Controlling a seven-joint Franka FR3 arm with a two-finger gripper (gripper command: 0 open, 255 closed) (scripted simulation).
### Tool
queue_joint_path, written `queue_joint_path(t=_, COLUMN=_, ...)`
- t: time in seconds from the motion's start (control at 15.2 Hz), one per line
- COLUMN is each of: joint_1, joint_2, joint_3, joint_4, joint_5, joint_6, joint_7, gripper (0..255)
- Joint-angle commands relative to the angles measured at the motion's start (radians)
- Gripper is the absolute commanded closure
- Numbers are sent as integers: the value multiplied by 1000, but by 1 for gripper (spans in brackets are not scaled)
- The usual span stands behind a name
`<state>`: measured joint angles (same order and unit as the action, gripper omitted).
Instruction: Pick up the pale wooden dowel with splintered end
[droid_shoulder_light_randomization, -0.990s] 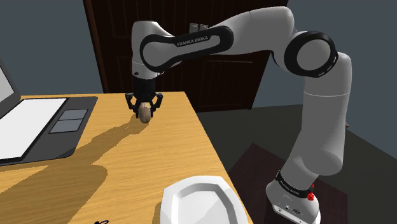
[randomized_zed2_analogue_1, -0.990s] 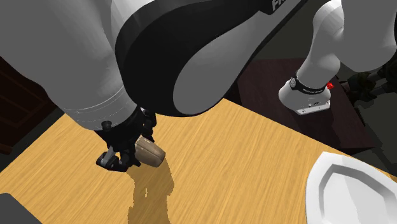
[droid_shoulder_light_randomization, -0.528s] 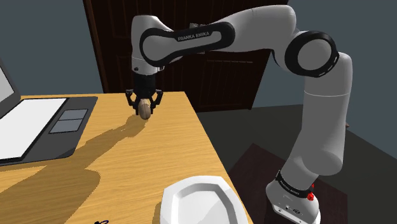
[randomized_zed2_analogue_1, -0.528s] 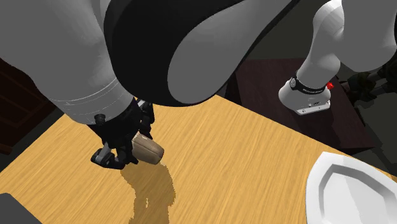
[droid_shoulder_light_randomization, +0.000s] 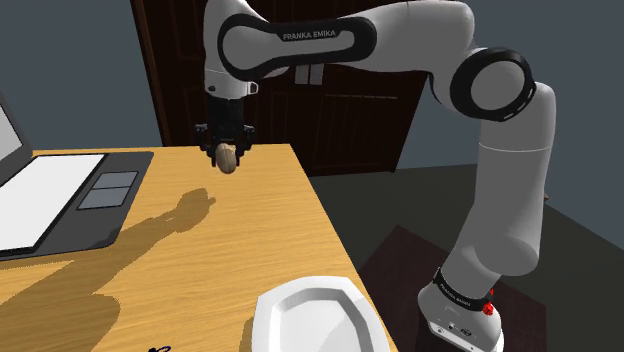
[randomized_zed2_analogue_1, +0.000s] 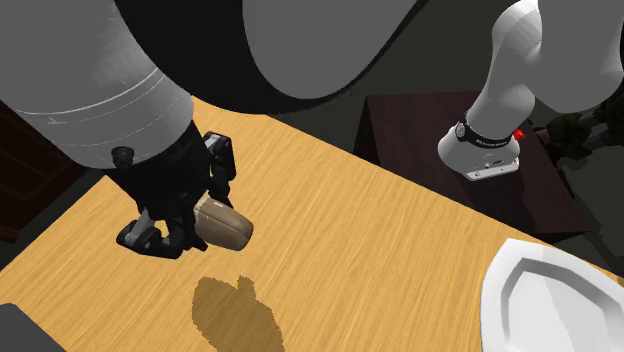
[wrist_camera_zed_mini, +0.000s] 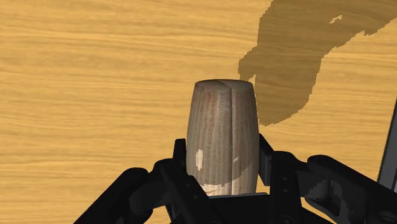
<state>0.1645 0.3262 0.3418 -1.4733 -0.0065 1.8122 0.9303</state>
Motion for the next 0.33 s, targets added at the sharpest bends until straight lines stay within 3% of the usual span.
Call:
queue_joint_path(t=0.0, joint_1=1, joint_2=2, joint_3=0, joint_4=30, joint_5=-1, joint_6=-29, joint_7=2, gripper=255)
queue_joint_path(t=0.26, joint_1=3, joint_2=3, joint_3=1, joint_4=62, joint_5=-2, joint_6=-59, joint_7=4, gripper=255)
